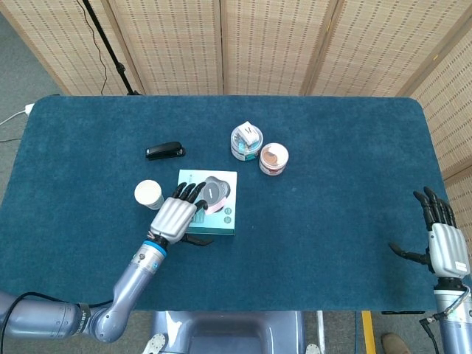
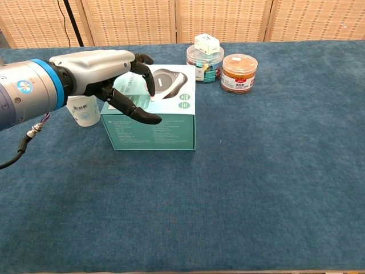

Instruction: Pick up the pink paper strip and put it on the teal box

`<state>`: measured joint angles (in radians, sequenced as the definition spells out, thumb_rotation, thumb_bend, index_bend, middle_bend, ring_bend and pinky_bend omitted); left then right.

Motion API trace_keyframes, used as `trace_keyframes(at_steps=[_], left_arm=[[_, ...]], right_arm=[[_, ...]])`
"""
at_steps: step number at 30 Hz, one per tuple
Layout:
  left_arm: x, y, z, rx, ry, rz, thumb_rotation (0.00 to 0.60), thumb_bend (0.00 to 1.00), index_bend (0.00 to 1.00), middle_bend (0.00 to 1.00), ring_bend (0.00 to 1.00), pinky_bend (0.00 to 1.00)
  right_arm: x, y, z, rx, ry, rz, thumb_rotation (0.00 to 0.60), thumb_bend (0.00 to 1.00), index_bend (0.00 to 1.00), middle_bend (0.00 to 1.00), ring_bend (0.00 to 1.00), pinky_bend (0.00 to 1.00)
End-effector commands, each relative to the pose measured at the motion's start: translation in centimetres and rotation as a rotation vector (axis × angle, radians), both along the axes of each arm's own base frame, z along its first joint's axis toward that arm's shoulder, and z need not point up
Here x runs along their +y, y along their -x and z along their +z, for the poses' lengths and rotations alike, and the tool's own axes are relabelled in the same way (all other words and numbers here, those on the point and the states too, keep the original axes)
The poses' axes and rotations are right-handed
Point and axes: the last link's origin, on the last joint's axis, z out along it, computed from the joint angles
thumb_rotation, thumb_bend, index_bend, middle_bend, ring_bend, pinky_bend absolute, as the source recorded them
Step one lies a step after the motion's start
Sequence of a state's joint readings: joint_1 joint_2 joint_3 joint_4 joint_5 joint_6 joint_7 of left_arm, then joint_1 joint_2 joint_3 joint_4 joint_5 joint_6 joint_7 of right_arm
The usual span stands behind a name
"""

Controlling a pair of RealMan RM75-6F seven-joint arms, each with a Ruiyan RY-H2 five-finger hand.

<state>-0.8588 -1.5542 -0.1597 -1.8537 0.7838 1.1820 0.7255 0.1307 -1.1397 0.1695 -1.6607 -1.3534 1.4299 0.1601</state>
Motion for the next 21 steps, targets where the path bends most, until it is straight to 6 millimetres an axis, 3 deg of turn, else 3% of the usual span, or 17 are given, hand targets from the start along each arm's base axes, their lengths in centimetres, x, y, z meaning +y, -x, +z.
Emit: trace_keyframes(at_steps=[1,21], left_arm=[[-0.01,-0.03,-0.09,0.006,-0.006,-0.008,0.281,0.0,0.35,0.0,0.0,0.0],[-0.66,-0.52,-0.33,-0.006,0.021,-0.013,0.28,0.0,0.35,0.0,0.0,0.0]], right_arm=[[0.02,0.01,0.05,0.0,0.003,0.0,0.6,0.0,0.07,0.0,0.0,0.0],[-0.01,0.07,0.16,-0.01,0.0,-0.002,0.6,0.0,0.07,0.0,0.0,0.0]])
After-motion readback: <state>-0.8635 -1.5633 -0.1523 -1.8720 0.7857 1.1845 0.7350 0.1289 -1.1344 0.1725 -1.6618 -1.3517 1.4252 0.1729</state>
